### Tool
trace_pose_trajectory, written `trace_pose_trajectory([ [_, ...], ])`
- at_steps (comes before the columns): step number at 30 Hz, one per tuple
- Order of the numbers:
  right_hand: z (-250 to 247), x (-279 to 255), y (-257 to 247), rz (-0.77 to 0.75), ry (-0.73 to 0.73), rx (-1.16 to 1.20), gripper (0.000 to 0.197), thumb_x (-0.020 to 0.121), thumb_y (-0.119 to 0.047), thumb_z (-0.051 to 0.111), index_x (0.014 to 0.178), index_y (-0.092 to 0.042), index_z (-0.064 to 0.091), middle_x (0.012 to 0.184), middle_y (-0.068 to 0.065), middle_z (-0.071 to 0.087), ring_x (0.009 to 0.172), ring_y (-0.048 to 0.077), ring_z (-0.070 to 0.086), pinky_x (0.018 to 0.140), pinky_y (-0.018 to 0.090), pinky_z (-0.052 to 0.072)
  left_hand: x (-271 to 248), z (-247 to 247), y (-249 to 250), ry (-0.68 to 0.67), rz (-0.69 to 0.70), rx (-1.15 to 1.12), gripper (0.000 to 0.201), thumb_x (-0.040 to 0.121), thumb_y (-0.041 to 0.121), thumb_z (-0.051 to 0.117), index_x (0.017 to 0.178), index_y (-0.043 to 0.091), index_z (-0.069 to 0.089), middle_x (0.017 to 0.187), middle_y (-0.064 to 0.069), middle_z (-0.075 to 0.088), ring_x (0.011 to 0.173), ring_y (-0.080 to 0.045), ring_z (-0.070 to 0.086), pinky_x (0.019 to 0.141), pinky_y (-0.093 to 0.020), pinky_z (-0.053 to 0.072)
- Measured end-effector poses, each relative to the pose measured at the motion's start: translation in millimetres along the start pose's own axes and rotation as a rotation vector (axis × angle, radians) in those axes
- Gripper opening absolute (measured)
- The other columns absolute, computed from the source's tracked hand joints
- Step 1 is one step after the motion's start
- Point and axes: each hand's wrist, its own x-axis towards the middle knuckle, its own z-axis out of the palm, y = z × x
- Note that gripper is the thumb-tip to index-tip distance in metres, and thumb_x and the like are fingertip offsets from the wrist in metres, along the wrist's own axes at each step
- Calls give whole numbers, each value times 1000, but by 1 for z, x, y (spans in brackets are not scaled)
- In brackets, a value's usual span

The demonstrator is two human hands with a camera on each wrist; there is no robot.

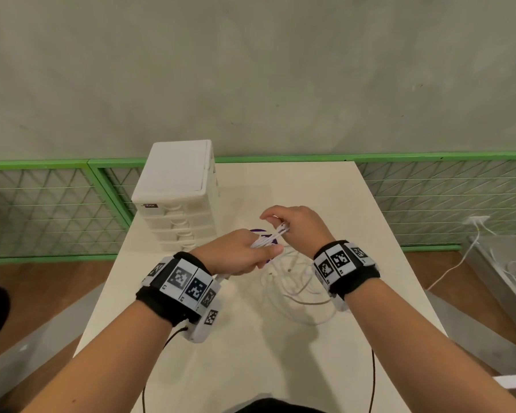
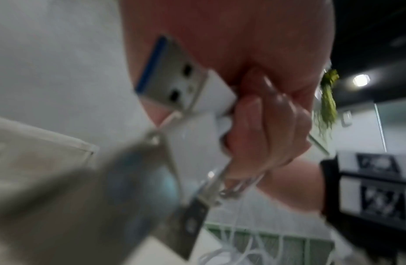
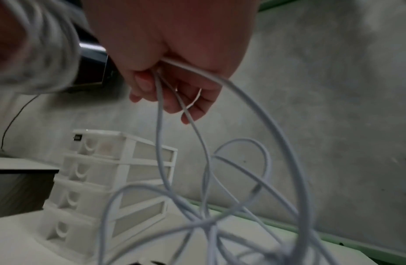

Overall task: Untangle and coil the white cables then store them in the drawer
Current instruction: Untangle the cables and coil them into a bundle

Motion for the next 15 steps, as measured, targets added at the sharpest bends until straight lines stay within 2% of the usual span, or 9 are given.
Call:
trace_pose_trajectory([
  [2, 2, 0, 7, 62, -59, 26, 18, 93, -22, 54, 104, -25, 67, 78, 1, 71, 62, 15, 51, 64, 26, 42, -3, 1, 6, -51, 30, -77, 43, 93, 40, 50, 60, 13, 47, 37, 5, 36, 32, -11, 28, 40, -20, 26],
  [4, 0, -1, 8, 118, -106, 94, 21, 90, -13, 56, 103, -24, 68, 82, 0, 70, 70, 15, 58, 70, 26, 45, -7, 1, 10, -81, 72, -204, 43, 94, 37, 50, 58, 14, 46, 37, 4, 30, 32, -11, 21, 37, -17, 20],
  [6, -4, -5, 10, 206, -160, 137, 24, 90, -10, 51, 79, -25, 67, 79, 5, 67, 70, 16, 59, 71, 29, 45, -12, -4, 15, -80, 144, -376, 45, 94, 36, 50, 53, 17, 48, 38, 6, 27, 33, -9, 17, 39, -17, 14],
  [7, -6, -10, 11, 257, -185, 132, 34, 92, -14, 48, 65, -29, 60, 69, 3, 62, 63, 14, 54, 66, 29, 42, -13, -8, 17, -74, 192, -460, 46, 93, 37, 49, 51, 19, 50, 38, 7, 26, 33, -9, 16, 39, -17, 13],
  [8, -5, -15, 14, 298, -203, 143, 37, 95, -20, 46, 61, -32, 55, 65, -2, 57, 59, 14, 50, 64, 29, 40, -14, -13, 21, -68, 237, -533, 46, 92, 38, 47, 50, 20, 50, 38, 8, 26, 33, -9, 15, 39, -15, 13],
  [10, 2, -25, 22, 335, -209, 169, 27, 97, -28, 45, 81, -26, 66, 72, -5, 58, 67, 16, 52, 70, 31, 45, -13, -21, 27, -51, 278, -616, 44, 89, 39, 44, 50, 19, 49, 38, 8, 25, 34, -8, 14, 38, -14, 13],
  [12, 11, -30, 26, 327, -209, 199, 25, 96, -29, 46, 100, -18, 68, 83, -3, 62, 75, 14, 54, 75, 31, 45, -10, -22, 31, -33, 290, -644, 44, 89, 41, 42, 52, 18, 47, 39, 8, 24, 35, -8, 13, 38, -15, 14],
  [14, 20, -32, 24, 329, -215, 229, 25, 95, -28, 48, 104, -17, 68, 91, 0, 67, 77, 12, 54, 75, 26, 43, -8, -19, 34, -14, 304, -694, 45, 90, 42, 42, 53, 17, 46, 38, 9, 25, 33, -8, 14, 37, -15, 16],
  [15, 24, -33, 22, 319, -223, 226, 24, 95, -28, 48, 105, -16, 67, 89, -2, 67, 74, 9, 53, 72, 23, 41, -7, -18, 35, 4, 313, -739, 46, 91, 43, 42, 53, 17, 46, 37, 9, 25, 32, -8, 15, 37, -15, 16],
])
